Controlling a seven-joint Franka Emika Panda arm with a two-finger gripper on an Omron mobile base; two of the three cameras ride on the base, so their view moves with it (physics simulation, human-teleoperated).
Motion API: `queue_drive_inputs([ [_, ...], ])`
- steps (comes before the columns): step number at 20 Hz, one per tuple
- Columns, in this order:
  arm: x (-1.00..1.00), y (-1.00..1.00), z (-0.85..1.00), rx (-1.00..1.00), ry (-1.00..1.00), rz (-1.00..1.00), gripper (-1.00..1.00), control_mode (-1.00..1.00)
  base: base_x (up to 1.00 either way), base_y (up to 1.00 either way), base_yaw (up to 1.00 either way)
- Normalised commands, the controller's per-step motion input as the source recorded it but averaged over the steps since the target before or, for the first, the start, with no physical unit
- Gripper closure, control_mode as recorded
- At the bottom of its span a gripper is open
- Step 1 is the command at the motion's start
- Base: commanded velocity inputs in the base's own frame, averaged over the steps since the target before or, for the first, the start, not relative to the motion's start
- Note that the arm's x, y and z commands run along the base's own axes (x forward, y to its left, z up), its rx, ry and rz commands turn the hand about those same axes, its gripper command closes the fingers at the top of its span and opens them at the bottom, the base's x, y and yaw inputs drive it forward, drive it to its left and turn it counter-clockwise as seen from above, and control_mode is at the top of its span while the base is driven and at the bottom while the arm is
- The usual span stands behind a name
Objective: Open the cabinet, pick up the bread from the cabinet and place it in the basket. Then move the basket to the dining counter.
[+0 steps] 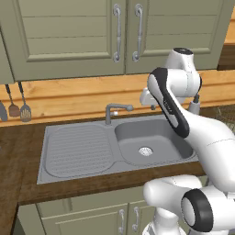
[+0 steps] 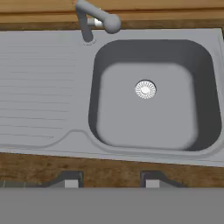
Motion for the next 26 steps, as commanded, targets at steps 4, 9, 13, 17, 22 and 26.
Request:
queue_drive_inputs([
  [4, 0.00, 0.13, 0.00, 0.00, -0.01, 0.00, -1.00, -1.00, 0.00, 0.00, 0.00],
  [9, 0.00, 0.17, 0.18, -0.11, -0.16, -0.01, -1.00, -1.00, 0.00, 0.00, 0.00],
  [13, 0.00, 0.27, 0.95, -0.23, -0.43, -0.01, -1.00, -1.00, 0.00, 0.00, 0.00],
  [17, 0.01, 0.17, 1.00, -0.11, -0.43, -0.05, -1.00, -1.00, 0.00, 0.00, 0.00],
  [22, 0.02, 0.02, 1.00, 0.17, -0.23, -0.05, -1.00, -1.00, 0.00, 0.00, 0.00],
  [26, 0.01, 0.17, 1.00, 0.04, 0.00, 0.04, -1.00, -1.00, 0.00, 0.00, 0.00],
])
